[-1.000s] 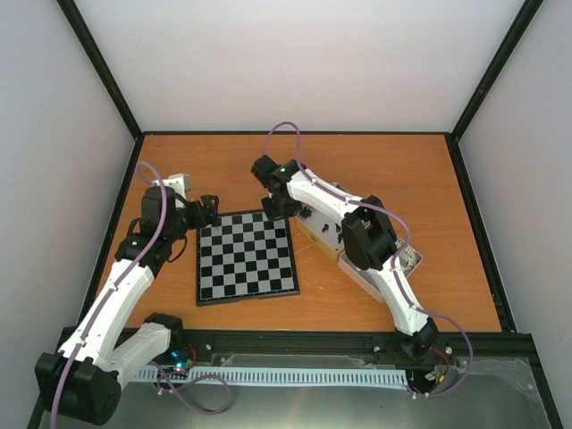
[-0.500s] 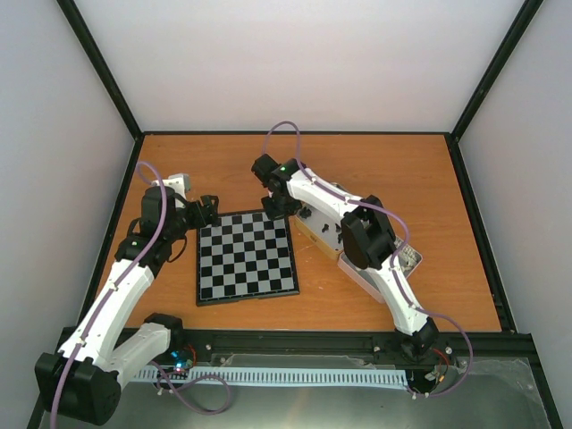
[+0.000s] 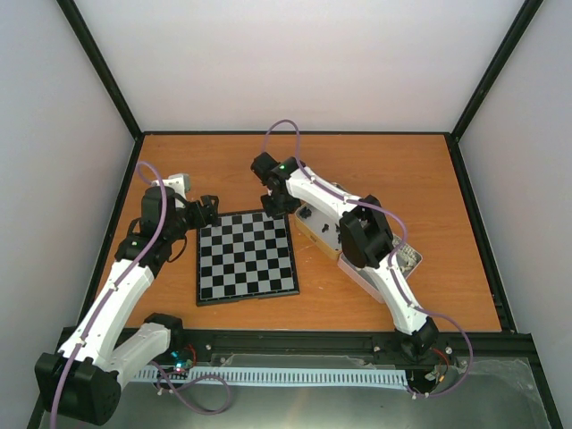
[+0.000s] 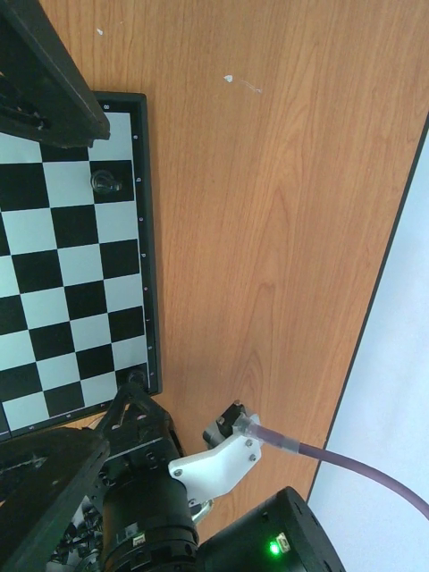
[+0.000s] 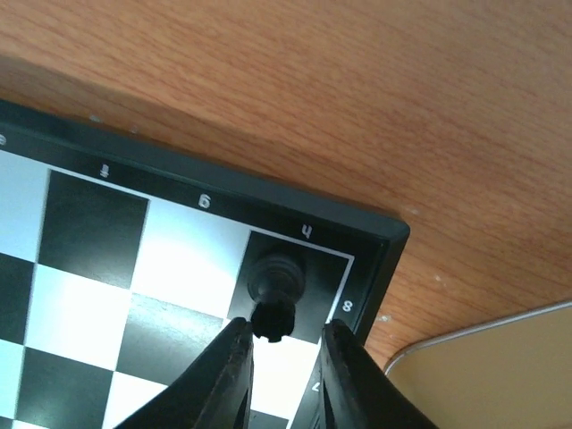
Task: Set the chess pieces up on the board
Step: Place the chess piece on the chessboard, then pick up the chess piece from the storage box, then place the chess piece on the chessboard.
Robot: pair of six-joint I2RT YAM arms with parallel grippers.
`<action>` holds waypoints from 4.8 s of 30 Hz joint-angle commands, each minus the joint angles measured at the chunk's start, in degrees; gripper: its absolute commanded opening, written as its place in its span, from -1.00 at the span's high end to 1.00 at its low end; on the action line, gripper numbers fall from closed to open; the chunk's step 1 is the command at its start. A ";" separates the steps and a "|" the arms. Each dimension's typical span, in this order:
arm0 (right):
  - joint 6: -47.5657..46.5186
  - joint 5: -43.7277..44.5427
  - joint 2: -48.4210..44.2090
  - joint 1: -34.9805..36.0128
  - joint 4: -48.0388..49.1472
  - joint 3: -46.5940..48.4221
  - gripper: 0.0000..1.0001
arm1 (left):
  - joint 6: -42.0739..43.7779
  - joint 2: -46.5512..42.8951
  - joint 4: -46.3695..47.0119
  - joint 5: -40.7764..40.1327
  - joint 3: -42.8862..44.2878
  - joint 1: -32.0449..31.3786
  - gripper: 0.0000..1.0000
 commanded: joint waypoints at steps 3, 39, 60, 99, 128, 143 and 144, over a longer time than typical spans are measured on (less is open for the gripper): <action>0.01 -0.71 -0.16 -0.18 -0.42 4.37 0.47 | 1.33 -0.86 0.22 0.06 0.41 -0.14 -0.73; 8.63 -5.02 -39.83 -20.61 29.29 -57.27 0.14 | 1.02 -1.64 1.62 2.25 0.08 -0.14 -0.73; 7.77 1.66 -28.06 -20.53 26.80 -48.11 0.42 | -0.50 2.77 5.35 5.86 -0.60 -0.14 -0.72; -4.64 -36.25 -45.73 -15.12 51.92 -57.97 0.83 | -5.66 2.90 15.15 32.96 0.15 -0.14 -0.75; -26.32 -64.98 -42.56 -3.32 37.88 -46.22 0.84 | -19.45 12.02 18.89 63.36 0.54 -0.22 0.09; -20.36 -61.94 -38.78 -3.17 39.51 -43.62 0.85 | -14.04 12.48 12.99 64.90 2.08 -0.30 0.37; -20.00 -61.98 -38.76 -3.13 39.80 -43.65 0.85 | -13.96 12.50 12.95 64.96 1.83 -0.28 0.40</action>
